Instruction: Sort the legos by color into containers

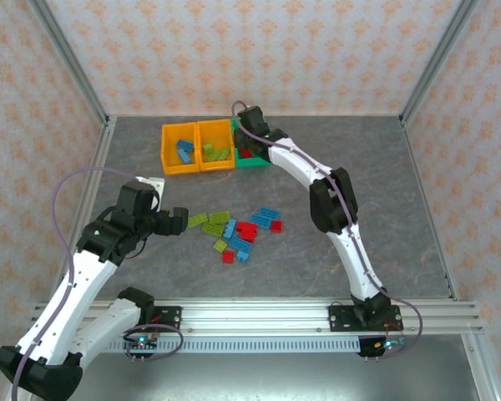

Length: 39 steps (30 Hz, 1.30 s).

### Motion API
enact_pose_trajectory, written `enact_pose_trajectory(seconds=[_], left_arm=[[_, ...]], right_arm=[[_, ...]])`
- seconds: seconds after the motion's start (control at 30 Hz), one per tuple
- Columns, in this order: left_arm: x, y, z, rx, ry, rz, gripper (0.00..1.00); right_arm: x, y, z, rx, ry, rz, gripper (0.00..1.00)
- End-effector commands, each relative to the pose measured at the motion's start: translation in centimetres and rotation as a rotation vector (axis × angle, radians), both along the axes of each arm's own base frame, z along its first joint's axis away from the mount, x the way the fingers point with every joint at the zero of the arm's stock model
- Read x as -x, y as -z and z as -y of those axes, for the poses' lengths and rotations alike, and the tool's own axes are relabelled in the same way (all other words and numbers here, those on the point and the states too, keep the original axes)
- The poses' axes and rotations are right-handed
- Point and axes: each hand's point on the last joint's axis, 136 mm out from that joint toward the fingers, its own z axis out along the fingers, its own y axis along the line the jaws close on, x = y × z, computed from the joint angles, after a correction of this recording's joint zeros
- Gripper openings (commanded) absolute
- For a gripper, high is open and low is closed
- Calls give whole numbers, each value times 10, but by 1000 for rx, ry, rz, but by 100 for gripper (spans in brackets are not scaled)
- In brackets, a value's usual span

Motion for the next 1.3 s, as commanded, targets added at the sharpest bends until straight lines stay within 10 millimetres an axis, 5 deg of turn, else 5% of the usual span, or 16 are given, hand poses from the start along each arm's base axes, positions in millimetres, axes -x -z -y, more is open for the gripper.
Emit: enact_pose_trajectory(seconds=[0.0,0.13,0.2,0.27,0.43,0.57,0.8,1.07,1.27], left_arm=[[-4,4,-6,-26,-17,-3,100],[-7,11,-8,-9,-74,-35,100],[-8,8,-29,-3,-275,-34,100],[-2,9,-51,50,-543,-34,88],[-13,33,-6,331,-586,-82,83],[-18,63,36,458,-605,-159,76],[-30,115,96,416,-546,-333,63],[-49,154,115,371,-514,-382,62],[-50,174,104,283,-543,-395,63]], right_arm=[[25,-88,11,-83,-4,92,54],[78,-126,25,-196,-40,127,55],[112,-137,34,-245,-73,118,55],[152,-144,43,-274,-107,108,57],[240,-133,64,-267,-164,53,66],[282,-110,70,-316,-205,-74,68],[293,-91,78,-306,-172,-150,69],[287,-87,74,-286,-168,-158,70],[289,-80,74,-289,-161,-181,70]])
